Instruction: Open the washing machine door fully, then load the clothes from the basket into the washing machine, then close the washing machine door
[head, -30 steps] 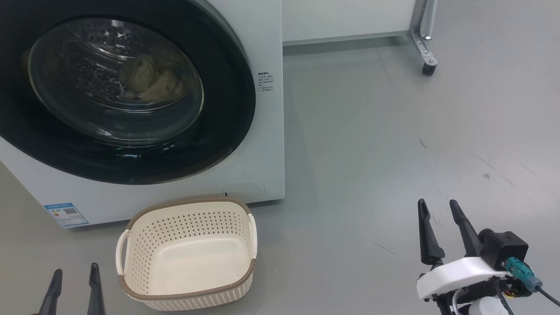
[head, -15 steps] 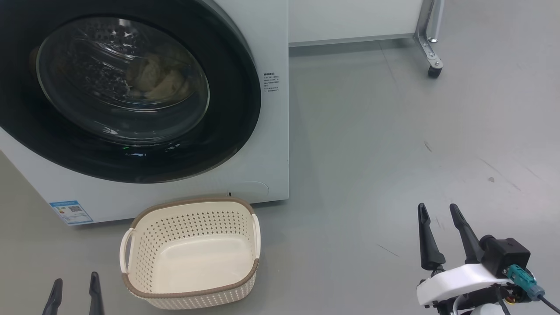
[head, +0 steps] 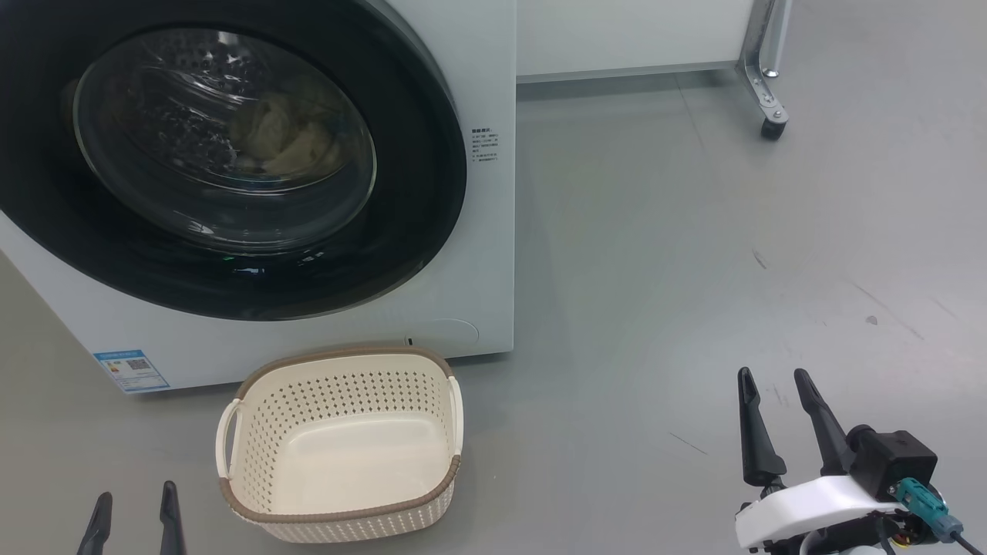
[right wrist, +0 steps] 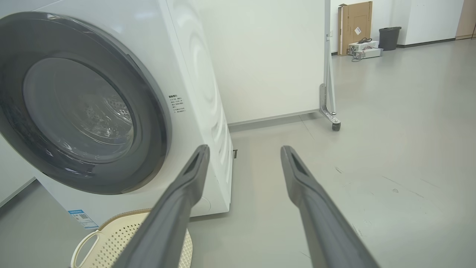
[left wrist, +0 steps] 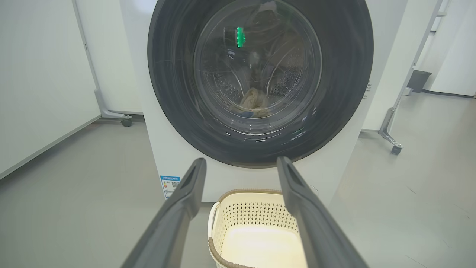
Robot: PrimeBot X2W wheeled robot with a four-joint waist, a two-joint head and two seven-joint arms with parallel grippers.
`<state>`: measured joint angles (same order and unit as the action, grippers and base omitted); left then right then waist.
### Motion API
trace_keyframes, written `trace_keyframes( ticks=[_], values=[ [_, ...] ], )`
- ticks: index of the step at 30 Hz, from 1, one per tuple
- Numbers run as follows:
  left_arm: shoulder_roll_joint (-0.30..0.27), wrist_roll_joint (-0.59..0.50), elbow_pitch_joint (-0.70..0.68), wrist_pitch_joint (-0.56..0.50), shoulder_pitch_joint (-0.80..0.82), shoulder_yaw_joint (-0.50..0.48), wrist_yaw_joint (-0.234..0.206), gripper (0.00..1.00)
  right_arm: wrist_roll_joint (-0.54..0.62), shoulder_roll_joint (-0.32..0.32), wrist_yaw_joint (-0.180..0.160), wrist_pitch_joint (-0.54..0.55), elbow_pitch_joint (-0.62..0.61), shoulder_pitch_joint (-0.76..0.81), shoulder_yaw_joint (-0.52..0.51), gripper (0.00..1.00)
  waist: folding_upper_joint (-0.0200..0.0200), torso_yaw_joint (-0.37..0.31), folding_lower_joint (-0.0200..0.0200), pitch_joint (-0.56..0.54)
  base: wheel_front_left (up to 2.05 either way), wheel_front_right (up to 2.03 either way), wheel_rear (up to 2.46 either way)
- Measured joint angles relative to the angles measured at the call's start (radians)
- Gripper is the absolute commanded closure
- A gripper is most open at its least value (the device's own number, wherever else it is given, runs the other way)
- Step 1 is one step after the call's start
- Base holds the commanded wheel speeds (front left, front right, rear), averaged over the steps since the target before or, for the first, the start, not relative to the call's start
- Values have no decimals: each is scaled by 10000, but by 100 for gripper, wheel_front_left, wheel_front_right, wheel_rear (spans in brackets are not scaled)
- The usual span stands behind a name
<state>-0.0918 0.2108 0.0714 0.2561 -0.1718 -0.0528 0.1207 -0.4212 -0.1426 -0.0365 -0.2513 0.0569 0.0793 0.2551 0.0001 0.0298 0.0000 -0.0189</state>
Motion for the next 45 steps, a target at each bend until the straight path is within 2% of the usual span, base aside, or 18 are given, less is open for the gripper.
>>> trace_keyframes(
  ticks=[3, 4, 13, 28, 45],
  values=[
    [8, -19, -8, 0, -6, 6, 0, 0, 12, 15, 0, 0, -35, 0, -10, 0, 0, 23, 0, 0, 0, 0, 0],
    [13, -17, -8, 0, -9, 17, 0, 100, 13, 19, 0, 0, -48, 1, -12, 100, 0, 31, 0, -1, 0, 0, 0],
    [337, 136, 669, -102, -12, 102, 0, 100, -213, 236, 17, 6, 512, 303, 73, 100, 0, 25, 0, 6, 0, 0, 0],
    [347, 2468, 1104, -855, 330, -151, 0, 100, -2173, 370, 196, 372, 499, 299, -374, 100, 0, -33, 0, 44, 0, 0, 0],
    [385, 4550, 1323, -1499, 731, -228, 0, 100, -4161, 408, 378, 926, 708, 158, -932, 100, 0, -75, 0, 79, 0, 0, 0]
  ],
)
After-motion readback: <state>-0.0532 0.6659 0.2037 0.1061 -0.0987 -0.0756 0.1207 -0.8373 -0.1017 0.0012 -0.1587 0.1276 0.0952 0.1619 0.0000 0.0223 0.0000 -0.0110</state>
